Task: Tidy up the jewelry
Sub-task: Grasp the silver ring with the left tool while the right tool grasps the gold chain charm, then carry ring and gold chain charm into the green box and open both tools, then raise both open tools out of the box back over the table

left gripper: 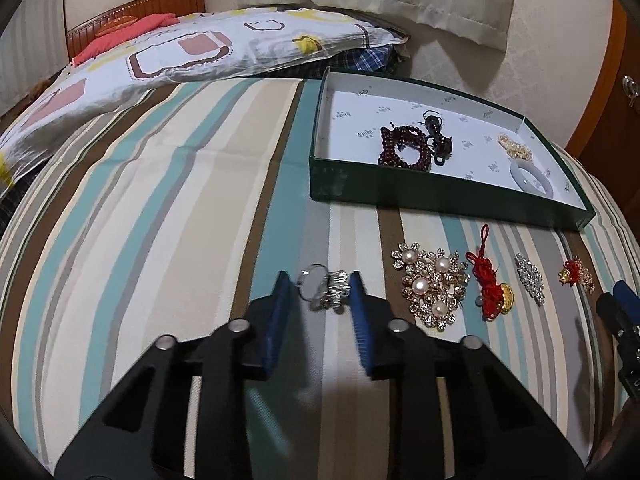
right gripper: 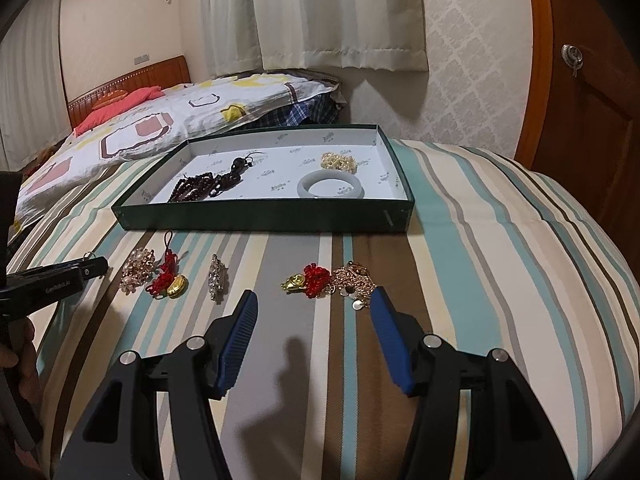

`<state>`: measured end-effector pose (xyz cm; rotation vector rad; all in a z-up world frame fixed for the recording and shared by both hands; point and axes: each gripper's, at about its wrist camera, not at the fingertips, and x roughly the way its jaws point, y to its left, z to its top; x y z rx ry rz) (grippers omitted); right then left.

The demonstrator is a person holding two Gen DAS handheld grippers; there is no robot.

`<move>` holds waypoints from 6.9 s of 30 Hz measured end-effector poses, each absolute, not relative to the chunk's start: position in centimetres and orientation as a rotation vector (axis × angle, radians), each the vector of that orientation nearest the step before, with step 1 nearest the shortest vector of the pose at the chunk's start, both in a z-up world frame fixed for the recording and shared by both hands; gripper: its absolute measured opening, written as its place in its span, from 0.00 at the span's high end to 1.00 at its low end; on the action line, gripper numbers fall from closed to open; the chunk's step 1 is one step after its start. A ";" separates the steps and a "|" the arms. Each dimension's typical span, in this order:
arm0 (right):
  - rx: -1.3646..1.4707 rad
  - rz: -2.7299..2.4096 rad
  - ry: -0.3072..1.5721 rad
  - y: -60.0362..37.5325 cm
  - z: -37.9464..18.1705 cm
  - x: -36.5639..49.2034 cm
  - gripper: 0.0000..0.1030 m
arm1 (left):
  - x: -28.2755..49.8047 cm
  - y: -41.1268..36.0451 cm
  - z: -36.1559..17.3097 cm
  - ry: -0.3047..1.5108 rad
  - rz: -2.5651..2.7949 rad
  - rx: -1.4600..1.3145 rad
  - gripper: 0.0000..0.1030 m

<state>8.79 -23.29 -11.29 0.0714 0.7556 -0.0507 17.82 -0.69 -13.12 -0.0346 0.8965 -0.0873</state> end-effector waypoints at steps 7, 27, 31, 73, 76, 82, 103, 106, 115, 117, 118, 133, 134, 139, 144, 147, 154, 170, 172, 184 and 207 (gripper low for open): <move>0.080 -0.047 0.774 -23.4 -11.5 9.0 0.44 | 17.8 -0.6 -13.0 0.891 -0.105 -0.045 0.76; 0.105 -0.042 0.839 -24.7 -11.1 12.0 0.50 | 16.9 0.9 -11.3 0.832 -0.072 -0.049 0.76; 0.114 -0.078 0.867 -26.0 -11.3 12.6 0.55 | 17.0 1.2 -11.5 0.836 -0.072 -0.055 0.76; 0.148 -0.009 0.766 -26.4 -7.5 12.2 0.89 | 16.3 -1.7 -8.4 0.767 -0.143 -0.036 0.76; 0.146 -0.004 0.740 -26.3 -6.5 12.5 0.89 | 16.6 -2.6 -7.4 0.748 -0.166 -0.035 0.76; 0.128 0.011 0.678 -25.9 -4.5 13.8 0.90 | 17.8 -5.1 -5.4 0.701 -0.215 -0.034 0.76; 0.074 0.013 0.670 -27.7 -5.8 19.8 0.90 | 24.7 -13.7 -6.9 0.688 -0.259 0.017 0.76; 0.068 0.010 0.707 -28.0 -7.3 20.4 0.90 | 25.6 -14.2 -8.4 0.720 -0.251 0.023 0.76; 0.082 -0.004 0.819 -29.4 -10.5 21.8 0.90 | 27.5 -15.4 -11.7 0.825 -0.239 0.044 0.76; 0.081 -0.004 0.842 -29.6 -11.0 22.0 0.90 | 27.7 -15.6 -12.2 0.843 -0.240 0.046 0.76; 0.083 -0.003 0.851 -29.7 -11.2 22.1 0.90 | 27.8 -15.6 -12.3 0.849 -0.243 0.044 0.76; 0.098 0.006 0.865 -30.0 -11.7 22.2 0.87 | 28.0 -15.8 -13.1 0.875 -0.242 0.039 0.73; 0.100 0.008 0.862 -30.0 -11.7 22.1 0.85 | 28.0 -15.7 -13.1 0.874 -0.242 0.038 0.67; 0.102 0.005 0.853 -30.0 -11.5 22.1 0.79 | 28.0 -15.5 -12.9 0.864 -0.238 0.028 0.55; 0.101 0.005 0.848 -30.0 -11.4 22.0 0.78 | 27.9 -15.5 -12.8 0.861 -0.238 0.028 0.55; 0.100 0.004 0.842 -30.0 -11.2 22.0 0.77 | 27.8 -15.4 -12.6 0.853 -0.237 0.028 0.51; 0.089 0.001 0.823 -29.4 -10.4 21.5 0.71 | 26.4 -14.6 -11.4 0.821 -0.230 0.024 0.49; 0.067 -0.007 0.748 -27.7 -7.0 19.6 0.58 | 23.9 -11.6 -6.9 0.718 -0.199 -0.008 0.39; 0.065 -0.008 0.735 -27.5 -6.5 19.3 0.56 | 23.5 -11.0 -6.1 0.693 -0.192 -0.010 0.36; 0.073 -0.015 0.675 -26.4 -4.7 16.6 0.53 | 20.0 -7.2 -3.9 0.601 -0.138 -0.013 0.31; 0.079 -0.017 0.734 -24.1 -8.4 10.7 0.52 | 15.5 -3.8 -10.8 0.751 -0.115 0.022 0.31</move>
